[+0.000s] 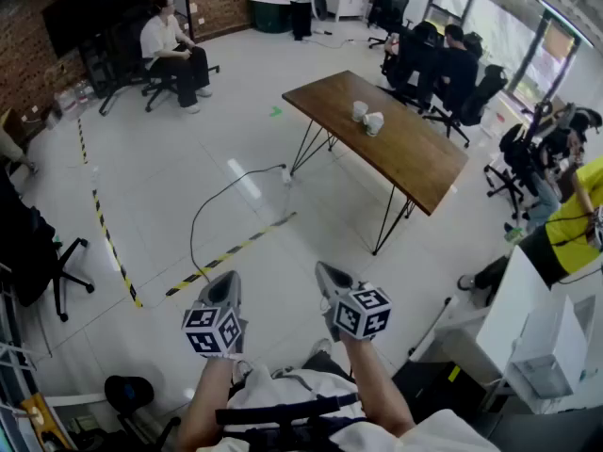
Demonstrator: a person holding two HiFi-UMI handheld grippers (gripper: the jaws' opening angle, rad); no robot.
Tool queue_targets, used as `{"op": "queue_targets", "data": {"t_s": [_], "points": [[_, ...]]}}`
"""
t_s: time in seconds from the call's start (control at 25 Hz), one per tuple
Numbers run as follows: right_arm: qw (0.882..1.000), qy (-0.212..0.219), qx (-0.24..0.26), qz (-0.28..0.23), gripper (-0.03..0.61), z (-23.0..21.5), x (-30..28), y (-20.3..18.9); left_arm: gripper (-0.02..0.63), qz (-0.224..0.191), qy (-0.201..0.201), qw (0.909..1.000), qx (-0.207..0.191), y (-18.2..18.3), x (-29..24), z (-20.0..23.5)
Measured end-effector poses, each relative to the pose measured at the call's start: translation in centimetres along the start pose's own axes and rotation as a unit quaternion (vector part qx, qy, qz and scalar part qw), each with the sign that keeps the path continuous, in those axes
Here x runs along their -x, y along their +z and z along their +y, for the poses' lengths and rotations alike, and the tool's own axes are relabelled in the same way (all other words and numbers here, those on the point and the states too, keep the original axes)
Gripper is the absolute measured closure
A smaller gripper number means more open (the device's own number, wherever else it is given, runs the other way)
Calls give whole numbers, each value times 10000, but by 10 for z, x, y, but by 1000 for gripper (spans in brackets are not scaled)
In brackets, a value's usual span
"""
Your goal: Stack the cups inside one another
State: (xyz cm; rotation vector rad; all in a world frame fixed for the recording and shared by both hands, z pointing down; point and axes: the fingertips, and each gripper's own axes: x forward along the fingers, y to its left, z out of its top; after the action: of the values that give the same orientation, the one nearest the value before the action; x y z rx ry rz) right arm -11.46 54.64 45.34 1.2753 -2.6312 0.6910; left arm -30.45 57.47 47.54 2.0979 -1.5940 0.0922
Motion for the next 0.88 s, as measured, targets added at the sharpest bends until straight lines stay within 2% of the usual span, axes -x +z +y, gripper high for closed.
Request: {"op": "queue_targets", "data": {"t_s": [0.44,0.88], "points": [[9999,-80,-93,-53,575,-24,23,3,620,73,-120,9999,-74,-5,-13,-32],[9993,-133,-308,-135,575,-75,32,4,620,219,-156,9995,-166,-14,-50,-65]]}}
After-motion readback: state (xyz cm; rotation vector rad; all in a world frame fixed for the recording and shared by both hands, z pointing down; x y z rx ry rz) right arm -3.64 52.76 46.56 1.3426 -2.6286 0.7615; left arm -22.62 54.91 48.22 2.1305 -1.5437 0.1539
